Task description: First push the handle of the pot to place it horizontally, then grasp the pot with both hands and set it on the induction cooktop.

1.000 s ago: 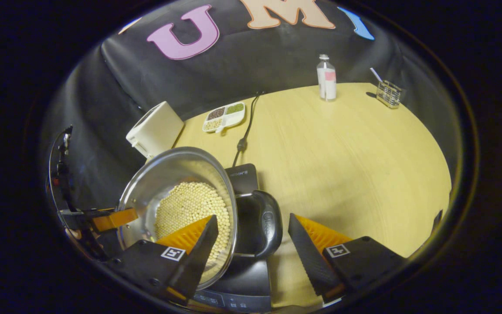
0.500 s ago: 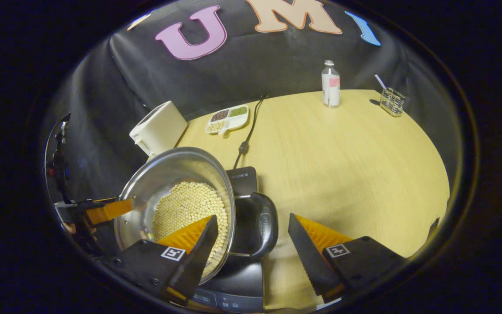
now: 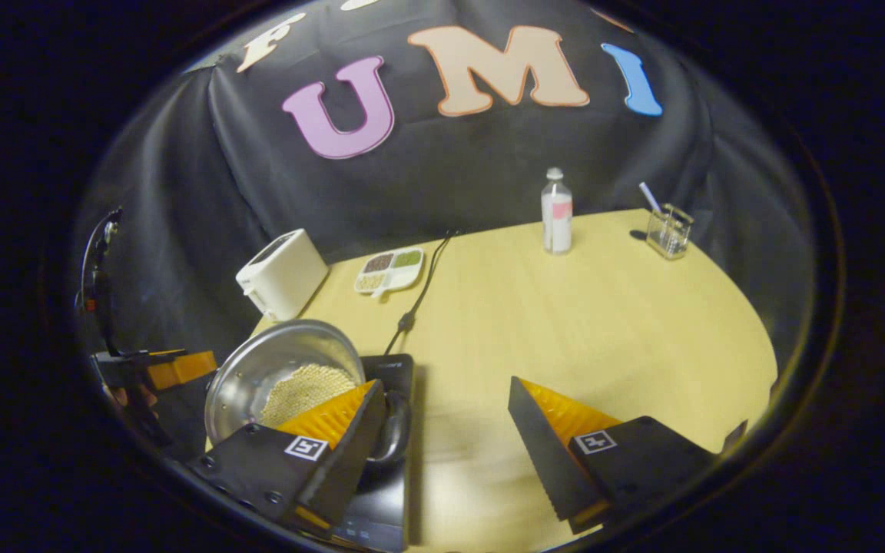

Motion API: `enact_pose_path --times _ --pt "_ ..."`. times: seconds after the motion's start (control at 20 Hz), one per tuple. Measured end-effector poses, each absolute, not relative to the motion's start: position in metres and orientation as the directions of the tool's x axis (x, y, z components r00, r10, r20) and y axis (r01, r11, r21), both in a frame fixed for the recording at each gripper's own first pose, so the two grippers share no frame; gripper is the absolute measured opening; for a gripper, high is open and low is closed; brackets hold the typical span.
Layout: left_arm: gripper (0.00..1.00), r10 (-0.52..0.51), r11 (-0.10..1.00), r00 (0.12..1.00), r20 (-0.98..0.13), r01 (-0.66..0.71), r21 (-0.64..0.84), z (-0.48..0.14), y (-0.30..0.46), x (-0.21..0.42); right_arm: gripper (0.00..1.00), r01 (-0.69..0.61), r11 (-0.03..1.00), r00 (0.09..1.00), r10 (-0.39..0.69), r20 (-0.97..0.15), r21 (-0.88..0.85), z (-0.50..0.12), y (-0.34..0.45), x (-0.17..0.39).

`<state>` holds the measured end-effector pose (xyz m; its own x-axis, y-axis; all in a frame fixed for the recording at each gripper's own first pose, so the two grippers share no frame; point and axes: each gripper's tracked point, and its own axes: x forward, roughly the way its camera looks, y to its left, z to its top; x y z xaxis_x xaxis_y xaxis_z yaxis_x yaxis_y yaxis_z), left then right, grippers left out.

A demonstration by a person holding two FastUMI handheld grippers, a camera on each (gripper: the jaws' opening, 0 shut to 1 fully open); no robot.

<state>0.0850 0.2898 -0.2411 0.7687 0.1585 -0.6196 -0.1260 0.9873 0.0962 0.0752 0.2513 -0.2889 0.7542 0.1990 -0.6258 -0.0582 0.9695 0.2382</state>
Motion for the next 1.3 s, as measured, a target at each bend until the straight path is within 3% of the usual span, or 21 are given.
enact_pose_path --times 0.05,0.1,0.2,0.25,0.65,1.0,1.3 --pt "0.99 0.163 0.987 0.79 -0.592 -0.134 0.093 -0.229 0.281 0.087 1.0 -0.068 0.974 0.775 0.188 -0.603 0.217 -0.28 0.24 0.079" --pt "0.99 0.168 0.986 0.807 -0.566 -0.142 0.089 -0.216 0.273 0.089 0.92 -0.077 0.977 0.795 0.18 -0.579 0.198 -0.268 0.229 0.081" --pt "0.99 0.17 0.985 0.842 -0.511 -0.154 0.075 -0.189 0.254 0.094 0.92 -0.086 0.981 0.833 0.167 -0.528 0.174 -0.24 0.207 0.086" --pt "0.99 0.172 0.985 0.859 -0.482 -0.159 0.067 -0.174 0.246 0.096 1.0 -0.09 0.982 0.851 0.163 -0.5 0.168 -0.226 0.197 0.09" --pt "0.99 0.193 0.981 0.956 -0.221 -0.189 0.039 -0.052 0.164 0.095 1.0 -0.095 0.989 0.965 0.12 -0.232 0.113 -0.095 0.108 0.112" --pt "0.99 0.19 0.982 0.981 -0.049 -0.188 0.036 0.013 0.078 0.077 0.99 -0.107 0.992 0.993 0.11 -0.037 0.073 -0.009 0.042 0.096" --pt "0.98 0.161 0.986 0.987 -0.011 -0.16 0.039 0.016 0.006 0.053 0.99 -0.137 0.991 0.99 0.137 0.017 0.003 0.01 0.009 0.068"
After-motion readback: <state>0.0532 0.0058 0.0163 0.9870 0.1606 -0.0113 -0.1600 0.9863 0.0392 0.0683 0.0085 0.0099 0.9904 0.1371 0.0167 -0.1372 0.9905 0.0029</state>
